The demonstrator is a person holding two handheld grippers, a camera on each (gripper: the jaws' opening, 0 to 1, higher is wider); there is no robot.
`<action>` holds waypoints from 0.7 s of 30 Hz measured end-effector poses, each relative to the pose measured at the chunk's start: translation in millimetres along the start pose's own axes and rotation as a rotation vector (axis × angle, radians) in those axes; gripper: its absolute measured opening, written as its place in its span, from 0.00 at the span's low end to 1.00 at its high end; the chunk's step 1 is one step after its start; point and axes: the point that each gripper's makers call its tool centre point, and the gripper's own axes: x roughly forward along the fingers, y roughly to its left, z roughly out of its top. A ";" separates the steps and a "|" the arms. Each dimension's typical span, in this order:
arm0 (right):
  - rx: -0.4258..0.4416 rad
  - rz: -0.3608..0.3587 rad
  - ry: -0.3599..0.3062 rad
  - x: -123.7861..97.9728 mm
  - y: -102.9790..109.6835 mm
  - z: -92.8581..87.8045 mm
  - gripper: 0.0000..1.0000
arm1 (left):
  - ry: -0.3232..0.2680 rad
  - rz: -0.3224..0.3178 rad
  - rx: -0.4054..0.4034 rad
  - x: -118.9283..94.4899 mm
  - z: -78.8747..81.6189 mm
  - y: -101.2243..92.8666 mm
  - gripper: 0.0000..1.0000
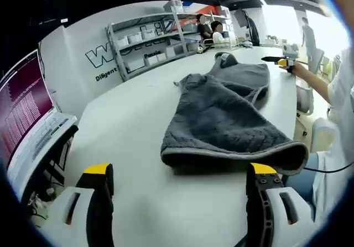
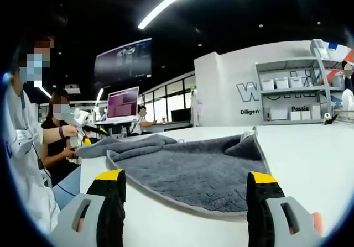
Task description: Open the folded towel by lifting each exposed corner and separating the folded layers until the towel lies flat within the target outline without major curled edges
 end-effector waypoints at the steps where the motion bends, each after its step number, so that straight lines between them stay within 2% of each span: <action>1: -0.001 0.000 0.004 0.2 0.1 -0.6 0.91 | -0.008 -0.012 -0.015 2.1 0.9 -0.1 0.99; 4: -0.006 0.001 0.011 0.4 0.6 -1.7 0.91 | -0.040 -0.024 -0.063 8.9 3.1 6.1 0.96; 8: -0.008 0.004 0.012 0.2 1.5 -1.8 0.90 | -0.089 -0.043 -0.096 11.0 6.8 9.4 0.87; 11: -0.010 0.005 0.011 -0.2 1.7 -1.6 0.90 | -0.103 -0.039 -0.115 10.3 5.7 14.6 0.73; 13: -0.010 0.004 0.006 -0.8 1.4 -0.9 0.90 | -0.122 -0.061 -0.135 9.7 5.9 14.4 0.67; 19: -0.008 0.001 0.005 -2.0 -0.5 -0.4 0.89 | -0.133 -0.043 -0.160 13.8 2.8 19.8 0.36; 21: -0.008 0.001 0.007 -2.0 -0.7 -0.7 0.88 | -0.150 -0.059 -0.173 16.3 4.7 18.3 0.31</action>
